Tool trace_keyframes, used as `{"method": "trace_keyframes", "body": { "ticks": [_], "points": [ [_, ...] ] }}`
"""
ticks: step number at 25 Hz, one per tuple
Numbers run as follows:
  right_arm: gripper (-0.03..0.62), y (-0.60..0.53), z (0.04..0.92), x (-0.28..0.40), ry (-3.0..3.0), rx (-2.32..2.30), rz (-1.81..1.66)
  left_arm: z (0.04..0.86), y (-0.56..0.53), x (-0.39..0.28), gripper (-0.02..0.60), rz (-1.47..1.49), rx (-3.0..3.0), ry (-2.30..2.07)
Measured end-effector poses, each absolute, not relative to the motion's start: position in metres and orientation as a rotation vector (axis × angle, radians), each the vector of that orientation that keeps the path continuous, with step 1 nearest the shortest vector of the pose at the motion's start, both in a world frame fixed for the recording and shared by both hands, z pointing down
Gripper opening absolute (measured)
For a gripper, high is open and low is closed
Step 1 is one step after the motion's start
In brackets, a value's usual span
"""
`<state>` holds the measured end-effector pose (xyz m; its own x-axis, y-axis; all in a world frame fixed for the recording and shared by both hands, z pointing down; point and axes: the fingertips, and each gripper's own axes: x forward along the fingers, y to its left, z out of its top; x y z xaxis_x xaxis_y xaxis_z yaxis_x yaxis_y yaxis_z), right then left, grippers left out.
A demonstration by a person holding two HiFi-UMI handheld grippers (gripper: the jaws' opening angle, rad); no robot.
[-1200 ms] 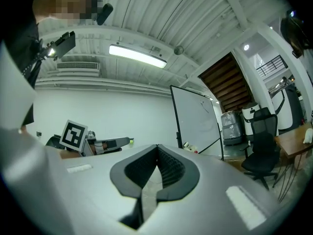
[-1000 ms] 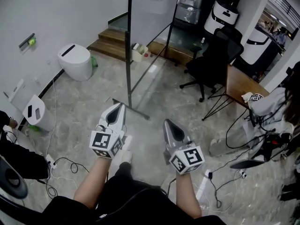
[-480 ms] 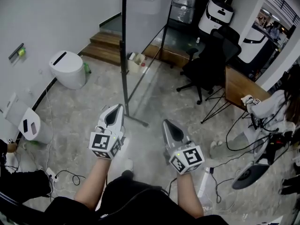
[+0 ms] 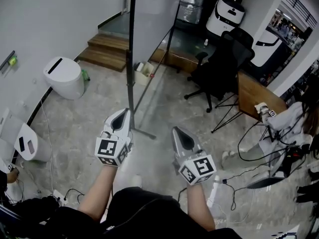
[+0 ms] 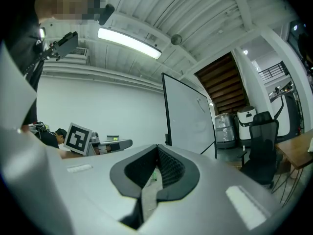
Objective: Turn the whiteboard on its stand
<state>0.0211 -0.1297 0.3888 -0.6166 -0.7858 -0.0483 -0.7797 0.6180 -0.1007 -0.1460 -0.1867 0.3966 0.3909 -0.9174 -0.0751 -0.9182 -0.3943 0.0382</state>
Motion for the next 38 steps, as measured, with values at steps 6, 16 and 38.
{"method": "trace_keyframes", "body": {
  "ticks": [6, 16, 38],
  "points": [
    [0.005, -0.169, 0.384, 0.001, 2.736, -1.352, -0.071, 0.393, -0.231, -0.163, 0.002, 0.162, -2.635, 1.693],
    [0.005, -0.222, 0.388, -0.029, 2.717, -1.364, -0.078, 0.399, -0.297, -0.194, 0.002, 0.149, -2.636, 1.672],
    [0.005, -0.272, 0.379, -0.015, 2.724, -1.255, -0.092, 0.403, -0.367, -0.191, 0.003, 0.054, -2.572, 1.741]
  ]
}}
